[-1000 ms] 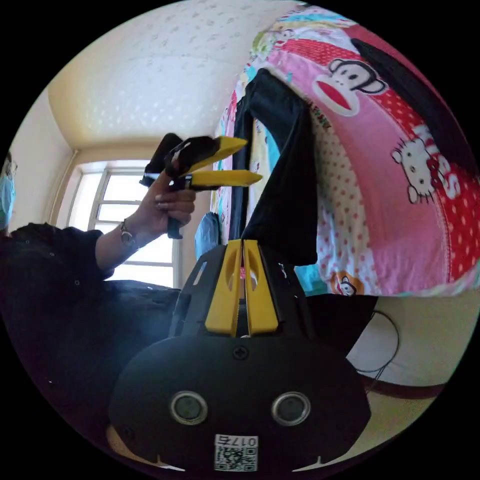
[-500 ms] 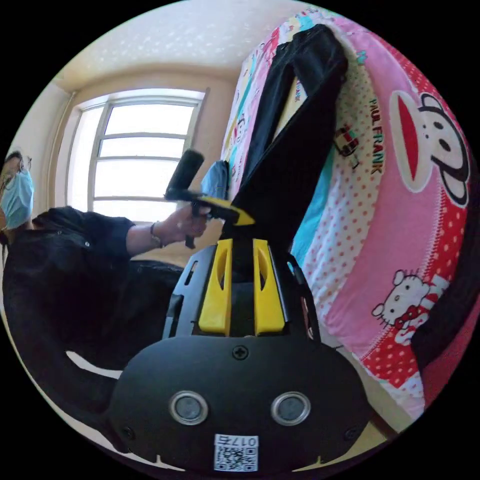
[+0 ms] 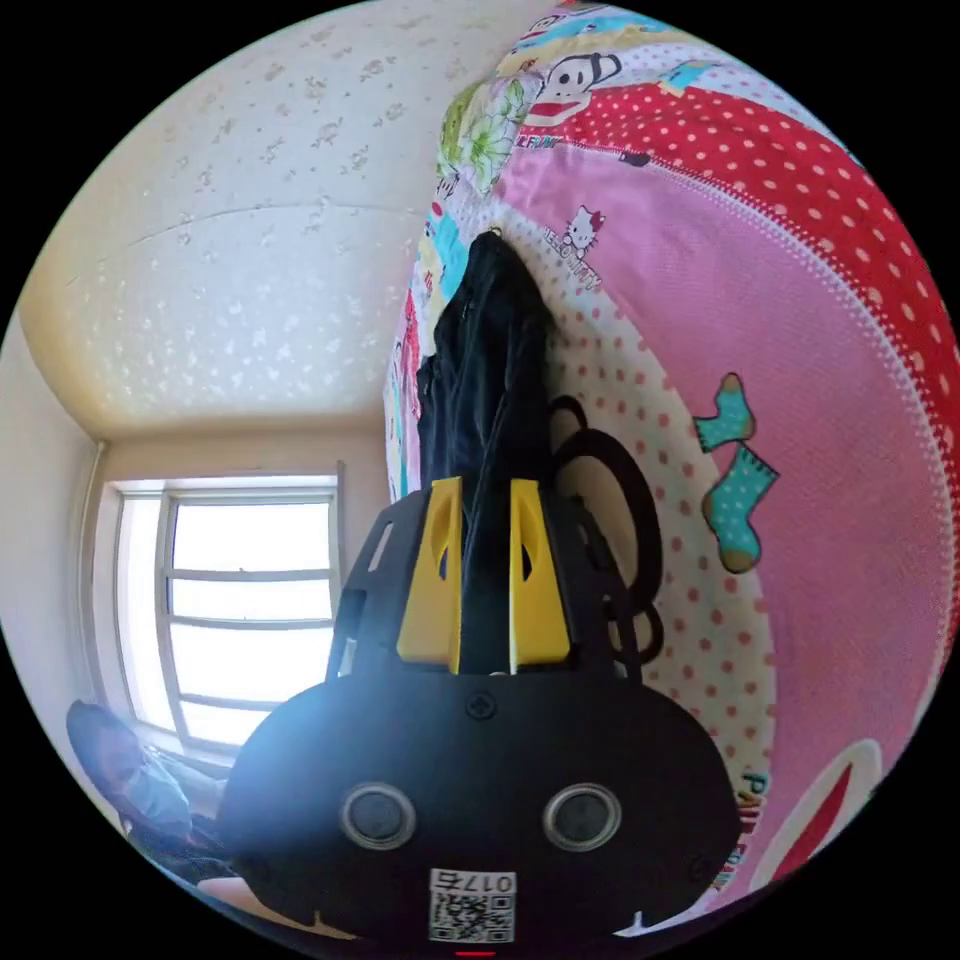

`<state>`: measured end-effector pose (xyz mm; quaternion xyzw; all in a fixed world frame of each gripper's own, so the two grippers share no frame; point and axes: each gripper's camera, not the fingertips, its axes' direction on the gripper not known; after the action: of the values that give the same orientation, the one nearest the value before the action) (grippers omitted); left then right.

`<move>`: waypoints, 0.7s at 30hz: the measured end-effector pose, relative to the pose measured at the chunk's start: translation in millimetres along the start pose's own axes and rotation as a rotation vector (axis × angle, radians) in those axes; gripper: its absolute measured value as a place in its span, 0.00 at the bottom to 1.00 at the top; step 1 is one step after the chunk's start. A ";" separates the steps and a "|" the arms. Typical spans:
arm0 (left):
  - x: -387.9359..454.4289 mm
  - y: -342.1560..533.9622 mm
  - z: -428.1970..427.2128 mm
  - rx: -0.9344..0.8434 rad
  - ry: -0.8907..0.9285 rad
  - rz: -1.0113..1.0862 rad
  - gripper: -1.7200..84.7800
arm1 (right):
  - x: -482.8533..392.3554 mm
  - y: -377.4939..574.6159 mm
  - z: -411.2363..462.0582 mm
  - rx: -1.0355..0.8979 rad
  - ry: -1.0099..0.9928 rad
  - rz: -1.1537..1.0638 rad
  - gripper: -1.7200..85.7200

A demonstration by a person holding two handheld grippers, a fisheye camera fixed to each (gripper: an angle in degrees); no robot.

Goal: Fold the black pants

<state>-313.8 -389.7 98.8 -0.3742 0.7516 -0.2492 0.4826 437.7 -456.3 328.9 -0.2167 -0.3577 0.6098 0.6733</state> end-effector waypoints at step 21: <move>-73.5 62.0 -211.7 0.151 -0.521 -0.239 0.13 | -110.0 187.1 216.5 -0.518 0.253 -0.401 0.11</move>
<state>-508.2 -290.9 179.6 -0.4744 0.5324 -0.2550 0.6531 151.5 -564.5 309.5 -0.3797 -0.4497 0.3228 0.7412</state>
